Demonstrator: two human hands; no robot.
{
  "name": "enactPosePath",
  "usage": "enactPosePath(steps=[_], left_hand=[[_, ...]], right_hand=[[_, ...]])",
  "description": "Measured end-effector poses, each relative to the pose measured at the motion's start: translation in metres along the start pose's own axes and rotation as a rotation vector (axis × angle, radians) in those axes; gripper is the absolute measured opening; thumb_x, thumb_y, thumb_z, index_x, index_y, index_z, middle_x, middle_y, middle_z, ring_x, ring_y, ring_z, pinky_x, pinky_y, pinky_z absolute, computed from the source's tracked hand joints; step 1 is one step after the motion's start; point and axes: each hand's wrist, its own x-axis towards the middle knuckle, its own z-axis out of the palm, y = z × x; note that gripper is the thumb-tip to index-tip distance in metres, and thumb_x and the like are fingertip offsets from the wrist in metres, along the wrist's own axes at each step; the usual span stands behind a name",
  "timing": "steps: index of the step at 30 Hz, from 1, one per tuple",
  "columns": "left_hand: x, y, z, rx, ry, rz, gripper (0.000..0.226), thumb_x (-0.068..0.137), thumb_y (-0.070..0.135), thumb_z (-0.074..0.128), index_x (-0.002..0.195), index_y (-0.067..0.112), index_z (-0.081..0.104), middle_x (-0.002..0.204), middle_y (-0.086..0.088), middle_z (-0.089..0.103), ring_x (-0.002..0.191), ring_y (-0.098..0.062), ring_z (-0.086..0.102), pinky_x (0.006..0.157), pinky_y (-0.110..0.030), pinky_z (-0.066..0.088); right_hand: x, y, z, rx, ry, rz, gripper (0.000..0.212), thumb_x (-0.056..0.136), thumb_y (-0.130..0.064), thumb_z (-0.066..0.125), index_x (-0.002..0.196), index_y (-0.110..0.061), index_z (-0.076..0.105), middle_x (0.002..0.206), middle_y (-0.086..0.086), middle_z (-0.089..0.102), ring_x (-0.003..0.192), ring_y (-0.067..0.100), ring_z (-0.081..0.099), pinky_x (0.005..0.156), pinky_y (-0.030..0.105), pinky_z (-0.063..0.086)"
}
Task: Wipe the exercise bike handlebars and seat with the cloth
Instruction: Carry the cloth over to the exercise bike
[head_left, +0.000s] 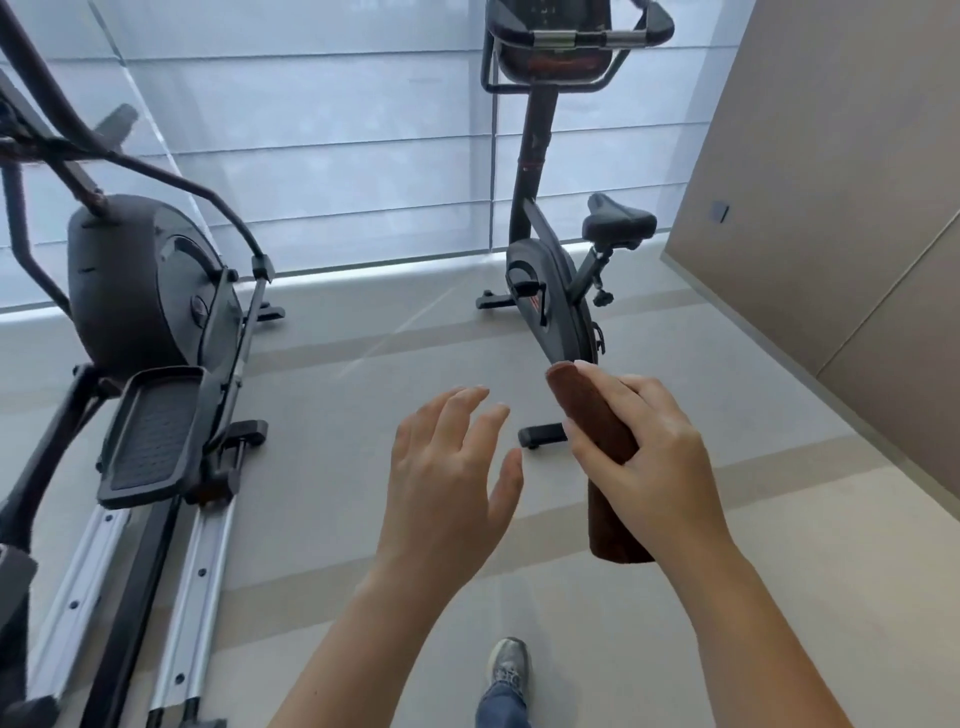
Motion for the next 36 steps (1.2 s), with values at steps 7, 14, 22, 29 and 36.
enactPosePath(steps=[7,14,22,29,36], left_hand=[[0.148,-0.035,0.050,0.032,0.036,-0.003,0.034,0.085,0.029,0.047,0.108,0.009,0.061,0.114,-0.011,0.062,0.109,-0.028,0.054,0.092,-0.040,0.040],[0.237,-0.065,0.105,-0.004,0.015,-0.028,0.037,0.084,0.031,0.044,0.108,0.008,0.062,0.113,-0.010,0.062,0.108,-0.029,0.055,0.091,-0.041,0.040],[0.338,-0.127,0.185,-0.077,-0.040,-0.013,0.036,0.084,0.030,0.047,0.107,0.008,0.063,0.113,-0.010,0.062,0.108,-0.029,0.055,0.093,-0.040,0.038],[0.467,-0.223,0.230,-0.111,-0.006,-0.003,0.035,0.083,0.028,0.049,0.110,0.009,0.061,0.114,-0.009,0.061,0.108,-0.028,0.055,0.092,-0.040,0.040],[0.584,-0.309,0.259,-0.117,0.069,0.001,0.038,0.084,0.031,0.044,0.110,0.010,0.060,0.113,-0.007,0.061,0.108,-0.023,0.051,0.092,-0.035,0.037]], right_hand=[[0.152,0.045,0.029,0.077,0.020,-0.058,0.046,0.082,-0.029,0.064,0.127,-0.028,0.053,0.104,-0.005,0.055,0.093,0.016,0.055,0.082,0.030,0.049],[0.245,0.087,0.064,0.071,0.008,-0.045,0.045,0.081,-0.025,0.066,0.125,-0.026,0.055,0.102,-0.002,0.057,0.092,0.019,0.057,0.082,0.038,0.051],[0.345,0.143,0.117,-0.004,0.021,0.059,0.045,0.081,-0.027,0.066,0.124,-0.027,0.056,0.101,-0.002,0.057,0.090,0.020,0.057,0.079,0.038,0.052],[0.492,0.154,0.197,-0.058,-0.013,0.040,0.045,0.081,-0.035,0.062,0.126,-0.030,0.053,0.105,-0.004,0.057,0.095,0.016,0.055,0.082,0.037,0.051],[0.630,0.154,0.258,0.006,-0.004,0.002,0.046,0.081,-0.042,0.057,0.126,-0.036,0.051,0.105,-0.009,0.055,0.098,0.010,0.054,0.087,0.030,0.050]])
